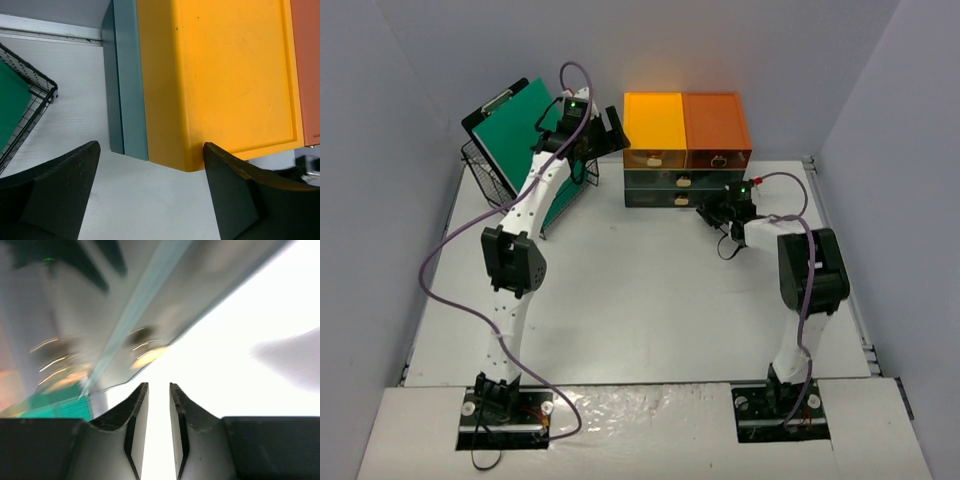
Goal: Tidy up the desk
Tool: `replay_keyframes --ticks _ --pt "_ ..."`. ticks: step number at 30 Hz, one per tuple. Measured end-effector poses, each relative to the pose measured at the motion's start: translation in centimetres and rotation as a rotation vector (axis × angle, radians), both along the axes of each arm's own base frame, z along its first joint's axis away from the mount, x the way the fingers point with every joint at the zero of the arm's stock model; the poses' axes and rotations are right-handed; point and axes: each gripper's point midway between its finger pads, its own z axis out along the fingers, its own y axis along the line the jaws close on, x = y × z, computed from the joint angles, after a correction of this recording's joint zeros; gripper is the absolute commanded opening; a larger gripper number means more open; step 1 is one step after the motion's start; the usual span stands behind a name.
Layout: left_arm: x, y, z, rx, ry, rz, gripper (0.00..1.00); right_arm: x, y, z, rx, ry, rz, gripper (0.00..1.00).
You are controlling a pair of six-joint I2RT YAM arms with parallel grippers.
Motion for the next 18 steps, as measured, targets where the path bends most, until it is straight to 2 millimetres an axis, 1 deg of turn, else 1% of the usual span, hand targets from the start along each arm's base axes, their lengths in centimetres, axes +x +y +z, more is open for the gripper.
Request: replay_keyframes --ticks 1,2,4,5,8,10,11,13,14,15,16,18 --pt "-0.3 0.2 0.1 0.014 0.001 0.004 0.9 -0.6 0.0 1.6 -0.008 -0.029 0.011 0.56" --pt "-0.7 0.4 0.3 0.032 0.002 0.008 0.97 -1.0 0.1 3.7 -0.019 -0.069 0.025 0.74" --pt "-2.0 1.3 0.7 0.083 0.015 0.017 0.97 -2.0 0.3 8.2 -0.043 -0.158 0.055 0.94" --pt "-2.8 1.9 0.9 0.112 0.024 0.021 0.97 -2.5 0.4 10.3 -0.055 -0.199 0.067 0.98" --pt "-5.7 3.5 2.5 0.191 0.025 0.037 0.97 -4.7 0.4 15.9 -0.101 -0.309 0.098 1.0" --pt "-8.3 4.1 3.8 0.237 0.008 0.046 0.97 -6.4 0.4 17.8 -0.133 -0.344 0.113 1.0" --pt "-9.8 4.1 4.4 0.256 -0.001 0.043 0.97 -7.4 0.4 18.2 -0.152 -0.346 0.122 1.0" --pt "-13.0 3.9 5.7 0.291 -0.021 0.033 0.97 -9.2 0.3 18.0 -0.189 -0.329 0.136 1.0" --pt "-14.2 3.5 6.5 0.3 -0.054 0.032 0.97 -9.9 0.4 17.6 -0.219 -0.315 0.142 1.0" --pt "-15.7 3.1 6.7 0.317 -0.066 0.027 0.97 -10.8 0.6 16.9 -0.246 -0.289 0.157 1.0" --pt "-17.3 2.7 6.5 0.336 -0.066 0.014 0.97 -11.7 0.9 15.9 -0.274 -0.252 0.177 1.0" --pt "-20.8 2.3 5.3 0.383 -0.054 -0.017 0.97 -13.5 1.6 13.7 -0.331 -0.174 0.222 1.0"
